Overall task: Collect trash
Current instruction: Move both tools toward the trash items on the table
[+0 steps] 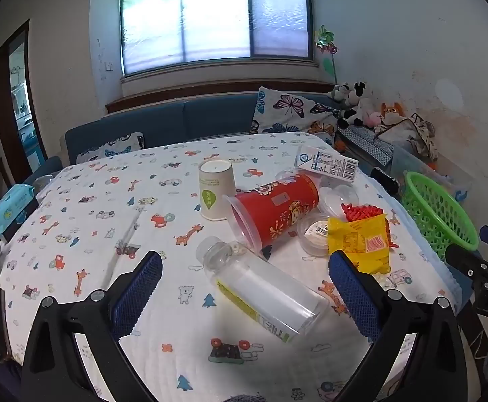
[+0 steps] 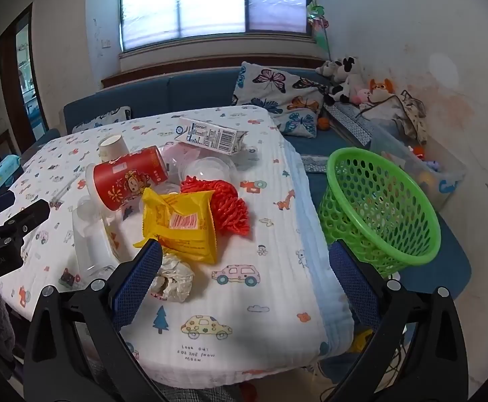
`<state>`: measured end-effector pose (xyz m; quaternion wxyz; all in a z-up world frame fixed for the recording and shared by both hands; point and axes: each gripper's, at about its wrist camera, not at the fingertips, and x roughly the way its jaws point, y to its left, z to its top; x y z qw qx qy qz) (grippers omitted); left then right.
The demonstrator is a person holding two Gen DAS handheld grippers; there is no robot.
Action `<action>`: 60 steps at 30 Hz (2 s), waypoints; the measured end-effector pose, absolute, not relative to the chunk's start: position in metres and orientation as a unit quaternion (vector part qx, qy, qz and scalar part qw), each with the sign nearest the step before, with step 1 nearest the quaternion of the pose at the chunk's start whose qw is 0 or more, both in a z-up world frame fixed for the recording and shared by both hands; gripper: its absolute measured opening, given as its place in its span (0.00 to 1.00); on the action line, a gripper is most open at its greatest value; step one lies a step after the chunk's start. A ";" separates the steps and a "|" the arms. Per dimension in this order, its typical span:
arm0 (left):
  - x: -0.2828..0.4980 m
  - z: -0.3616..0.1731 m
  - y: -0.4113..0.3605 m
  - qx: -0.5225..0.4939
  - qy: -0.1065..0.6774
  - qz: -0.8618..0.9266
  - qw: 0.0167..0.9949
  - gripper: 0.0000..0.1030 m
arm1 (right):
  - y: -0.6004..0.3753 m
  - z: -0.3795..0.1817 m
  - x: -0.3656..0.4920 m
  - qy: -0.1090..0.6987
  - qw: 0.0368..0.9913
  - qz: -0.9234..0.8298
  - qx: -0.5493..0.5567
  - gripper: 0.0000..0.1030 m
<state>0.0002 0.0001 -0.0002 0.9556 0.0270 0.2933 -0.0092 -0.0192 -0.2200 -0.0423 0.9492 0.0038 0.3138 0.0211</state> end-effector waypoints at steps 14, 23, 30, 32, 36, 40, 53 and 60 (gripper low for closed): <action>0.002 -0.001 -0.004 0.024 0.292 -0.012 0.956 0.94 | -0.220 -0.045 -0.017 0.314 0.949 0.021 0.004 0.96; 0.004 -0.002 -0.009 0.024 0.291 -0.012 0.956 0.94 | -0.222 -0.045 -0.016 0.316 0.948 0.020 0.004 0.96; 0.008 0.002 -0.012 0.024 0.290 -0.019 0.957 0.94 | -0.223 -0.045 -0.014 0.317 0.948 0.017 0.008 0.96; 0.010 0.003 -0.013 0.024 0.289 -0.020 0.957 0.94 | -0.223 -0.045 -0.014 0.316 0.948 0.018 0.008 0.96; 0.011 0.005 -0.012 0.024 0.287 -0.020 0.957 0.94 | -0.223 -0.045 -0.013 0.317 0.948 0.019 0.009 0.96; 0.011 0.006 -0.013 0.025 0.287 -0.020 0.957 0.94 | -0.224 -0.046 -0.012 0.318 0.948 0.020 0.010 0.96; 0.013 0.008 -0.014 0.024 0.287 -0.020 0.957 0.94 | -0.222 -0.047 -0.010 0.320 0.947 0.021 0.008 0.96; 0.017 0.011 -0.014 0.025 0.287 -0.021 0.957 0.94 | -0.221 -0.046 -0.009 0.319 0.947 0.021 0.008 0.96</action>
